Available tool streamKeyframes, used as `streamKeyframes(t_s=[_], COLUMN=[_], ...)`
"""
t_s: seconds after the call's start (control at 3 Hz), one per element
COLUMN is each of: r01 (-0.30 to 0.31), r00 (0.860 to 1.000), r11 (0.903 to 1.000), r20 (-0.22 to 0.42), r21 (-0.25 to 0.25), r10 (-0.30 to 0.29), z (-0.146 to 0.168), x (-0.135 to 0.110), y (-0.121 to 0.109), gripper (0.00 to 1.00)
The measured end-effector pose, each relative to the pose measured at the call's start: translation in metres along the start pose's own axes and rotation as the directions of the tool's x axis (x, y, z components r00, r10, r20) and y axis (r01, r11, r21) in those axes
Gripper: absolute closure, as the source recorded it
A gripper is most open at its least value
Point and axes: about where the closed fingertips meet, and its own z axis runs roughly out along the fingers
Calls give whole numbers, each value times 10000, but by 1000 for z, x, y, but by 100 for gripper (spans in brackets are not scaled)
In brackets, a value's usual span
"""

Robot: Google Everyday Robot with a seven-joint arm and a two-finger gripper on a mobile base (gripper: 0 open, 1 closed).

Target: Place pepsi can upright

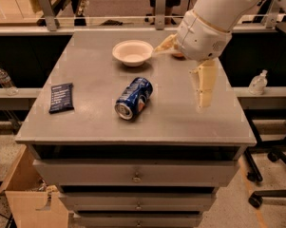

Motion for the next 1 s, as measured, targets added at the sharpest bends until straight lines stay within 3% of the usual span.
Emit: streamKeyframes(t_s=[0.33, 0.67, 1.0], r01=[1083, 1118, 2291], r00=[9941, 9936, 9734], r11=[9941, 9937, 9733], r20=[104, 147, 15], r21=[-60, 81, 148], r10=[-1083, -1119, -2292], z=[7, 8, 10], x=[-6, -8, -28], y=[-9, -13, -24], gripper=[0, 0, 0])
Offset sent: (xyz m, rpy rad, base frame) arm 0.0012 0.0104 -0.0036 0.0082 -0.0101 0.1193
